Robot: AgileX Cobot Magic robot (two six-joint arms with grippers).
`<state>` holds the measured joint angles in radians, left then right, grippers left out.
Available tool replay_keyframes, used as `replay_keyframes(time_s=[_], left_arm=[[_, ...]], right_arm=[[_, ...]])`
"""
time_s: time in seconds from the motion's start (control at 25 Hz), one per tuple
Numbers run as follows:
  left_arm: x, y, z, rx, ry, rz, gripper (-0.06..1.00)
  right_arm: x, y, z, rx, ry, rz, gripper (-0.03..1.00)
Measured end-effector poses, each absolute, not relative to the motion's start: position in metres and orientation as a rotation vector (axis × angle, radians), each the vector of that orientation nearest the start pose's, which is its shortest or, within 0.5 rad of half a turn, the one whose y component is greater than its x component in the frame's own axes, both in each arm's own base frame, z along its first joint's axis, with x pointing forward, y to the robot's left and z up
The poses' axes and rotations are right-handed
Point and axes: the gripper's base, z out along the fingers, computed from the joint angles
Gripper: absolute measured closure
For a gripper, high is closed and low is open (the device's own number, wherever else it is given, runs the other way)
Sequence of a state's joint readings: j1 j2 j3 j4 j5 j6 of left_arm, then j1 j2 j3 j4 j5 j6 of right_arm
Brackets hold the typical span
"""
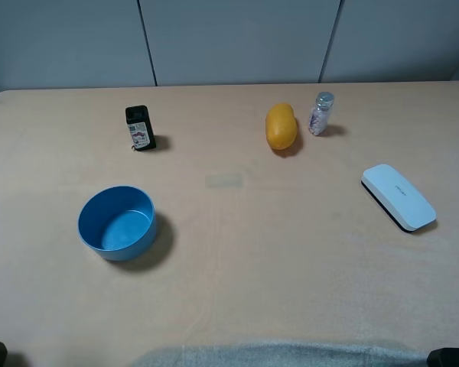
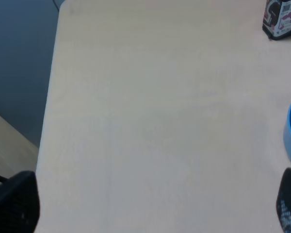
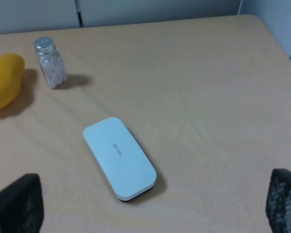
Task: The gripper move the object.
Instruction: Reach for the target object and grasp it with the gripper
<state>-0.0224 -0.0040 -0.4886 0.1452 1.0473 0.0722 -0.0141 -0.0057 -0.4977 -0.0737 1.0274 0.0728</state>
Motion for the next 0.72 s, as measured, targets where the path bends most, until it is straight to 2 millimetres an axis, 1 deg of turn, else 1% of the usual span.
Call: replay_keyframes(time_s=[0.72], left_arm=[[-0.0038, 0.0115, 0.2759, 0.091, 2.034, 0.205, -0.03]], right_arm=[[-0.0044, -0.0057, 0.2795, 0.089, 2.004, -0.05, 0.28]])
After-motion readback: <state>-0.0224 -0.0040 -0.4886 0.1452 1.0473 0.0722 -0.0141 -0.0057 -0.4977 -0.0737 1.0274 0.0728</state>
